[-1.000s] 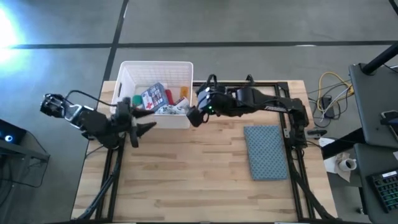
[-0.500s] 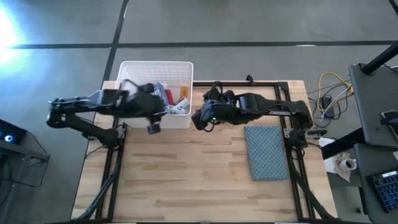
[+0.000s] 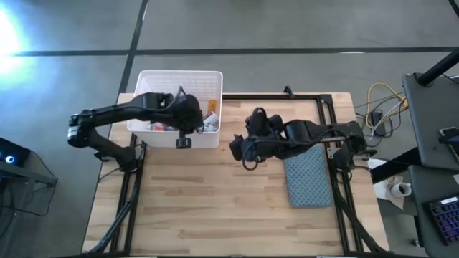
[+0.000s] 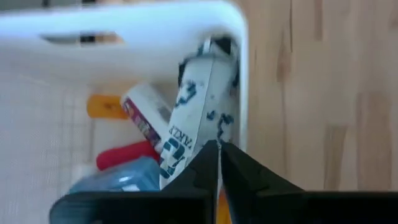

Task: Pick & place medical supplies in basket/bin
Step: Return to Home Position

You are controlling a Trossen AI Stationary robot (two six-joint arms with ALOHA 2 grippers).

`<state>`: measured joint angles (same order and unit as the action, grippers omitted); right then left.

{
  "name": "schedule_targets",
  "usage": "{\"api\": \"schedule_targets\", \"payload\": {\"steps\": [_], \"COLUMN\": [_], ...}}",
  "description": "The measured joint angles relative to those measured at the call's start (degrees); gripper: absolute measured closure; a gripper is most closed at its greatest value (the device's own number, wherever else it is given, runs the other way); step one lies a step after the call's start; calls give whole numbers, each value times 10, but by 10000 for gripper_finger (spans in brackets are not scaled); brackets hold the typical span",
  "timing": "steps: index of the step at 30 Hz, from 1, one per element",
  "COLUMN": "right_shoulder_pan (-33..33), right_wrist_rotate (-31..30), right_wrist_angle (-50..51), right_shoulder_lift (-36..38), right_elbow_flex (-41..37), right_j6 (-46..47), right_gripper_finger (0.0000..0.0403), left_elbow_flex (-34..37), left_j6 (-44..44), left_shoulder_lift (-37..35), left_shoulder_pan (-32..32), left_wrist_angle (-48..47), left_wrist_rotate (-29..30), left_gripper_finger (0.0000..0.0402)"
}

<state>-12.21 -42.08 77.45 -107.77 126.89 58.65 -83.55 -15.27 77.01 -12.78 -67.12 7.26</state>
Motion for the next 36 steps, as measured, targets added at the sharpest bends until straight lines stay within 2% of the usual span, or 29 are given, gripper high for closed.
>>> {"api": "schedule_targets", "payload": {"steps": [3, 6, 8, 14, 18, 24, 27, 29, 36], "right_shoulder_pan": [-7, -9, -11, -11, -12, -14, -14, -14, -11], "right_wrist_rotate": [-1, -10, -13, -16, -16, -16, -16, -19, -31], "right_wrist_angle": [22, 31, 32, 33, 33, 33, 33, 33, 33], "right_shoulder_lift": [0, -1, -1, -1, -1, -1, -1, -1, -1], "right_elbow_flex": [-1, -3, -3, -3, -4, -9, -12, -13, -14], "right_j6": [23, 35, 38, 40, 40, 43, 43, 43, 23], "right_gripper_finger": [76, 76, 76, 76, 76, 76, 76, 76, 76], "left_elbow_flex": [0, 2, 3, 3, -3, -50, -76, -89, -80], "left_j6": [-7, -19, -33, -44, -26, -22, -8, 18, 136], "left_shoulder_lift": [21, 36, 47, 76, 64, -16, -53, -82, -176], "left_shoulder_pan": [-21, -41, -55, -138, -181, -181, -179, -177, -177], "left_wrist_angle": [-18, -34, -37, -20, 39, 76, 74, 69, 66], "left_wrist_rotate": [-4, -32, -27, 99, 193, 195, 168, 124, -105], "left_gripper_finger": [400, 400, 400, 400, 400, 400, 400, 400, 400]}}
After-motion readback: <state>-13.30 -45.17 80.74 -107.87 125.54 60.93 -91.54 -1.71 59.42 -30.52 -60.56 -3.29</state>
